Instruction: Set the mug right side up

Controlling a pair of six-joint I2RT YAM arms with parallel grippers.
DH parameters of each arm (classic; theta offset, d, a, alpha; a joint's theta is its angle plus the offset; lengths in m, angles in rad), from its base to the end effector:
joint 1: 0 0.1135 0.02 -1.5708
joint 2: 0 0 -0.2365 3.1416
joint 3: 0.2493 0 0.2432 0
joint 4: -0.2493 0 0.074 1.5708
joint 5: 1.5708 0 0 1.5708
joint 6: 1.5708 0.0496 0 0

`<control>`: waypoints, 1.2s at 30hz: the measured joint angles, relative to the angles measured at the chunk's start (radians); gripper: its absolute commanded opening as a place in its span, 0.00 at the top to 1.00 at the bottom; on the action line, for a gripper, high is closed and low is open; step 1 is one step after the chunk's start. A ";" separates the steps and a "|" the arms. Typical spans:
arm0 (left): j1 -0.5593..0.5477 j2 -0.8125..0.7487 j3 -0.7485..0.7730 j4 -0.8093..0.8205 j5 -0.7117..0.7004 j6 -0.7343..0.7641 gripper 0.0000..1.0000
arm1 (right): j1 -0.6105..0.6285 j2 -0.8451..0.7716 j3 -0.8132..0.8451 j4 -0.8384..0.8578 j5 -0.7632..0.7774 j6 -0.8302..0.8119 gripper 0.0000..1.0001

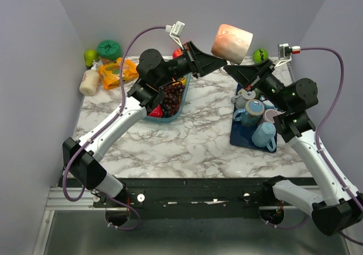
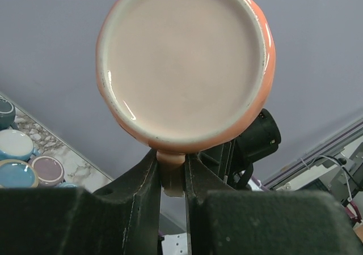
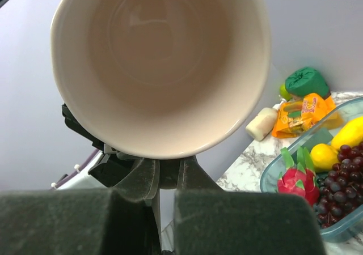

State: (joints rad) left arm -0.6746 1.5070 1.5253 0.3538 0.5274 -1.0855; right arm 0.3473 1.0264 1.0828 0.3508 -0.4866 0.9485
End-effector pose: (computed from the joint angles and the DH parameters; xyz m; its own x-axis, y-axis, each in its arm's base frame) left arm 0.2564 -0.2371 0.4563 -0.6688 -0.4438 -0.5964 0.6737 -0.0227 -0.7386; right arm 0.2156 0.1027 0.4357 -0.3554 0.6352 -0.6857 -0.7133 0.2898 0.6382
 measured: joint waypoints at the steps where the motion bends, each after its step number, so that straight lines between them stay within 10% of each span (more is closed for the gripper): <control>1: -0.001 -0.001 -0.002 0.001 0.000 0.002 0.79 | 0.000 -0.002 -0.002 -0.001 0.000 -0.004 0.99; 7: -0.005 -0.018 -0.025 0.003 0.001 0.042 0.19 | 0.001 -0.023 -0.005 -0.053 0.030 -0.048 0.99; 10: -0.019 -0.055 -0.058 -0.017 -0.006 0.085 0.10 | 0.002 -0.023 -0.001 -0.114 0.058 -0.082 0.99; 23: -0.010 -0.251 -0.085 -0.485 -0.301 0.448 0.01 | 0.052 0.084 0.159 -0.420 0.278 -0.320 0.99; 36: 0.007 -0.333 -0.089 -0.915 -0.753 0.661 0.01 | 0.222 0.624 0.490 -0.824 0.730 -0.454 0.99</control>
State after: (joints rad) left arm -0.6678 1.1744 1.4364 -0.5613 -0.2260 -0.4248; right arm 0.5694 1.6505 1.5730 -0.4736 0.2432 0.4942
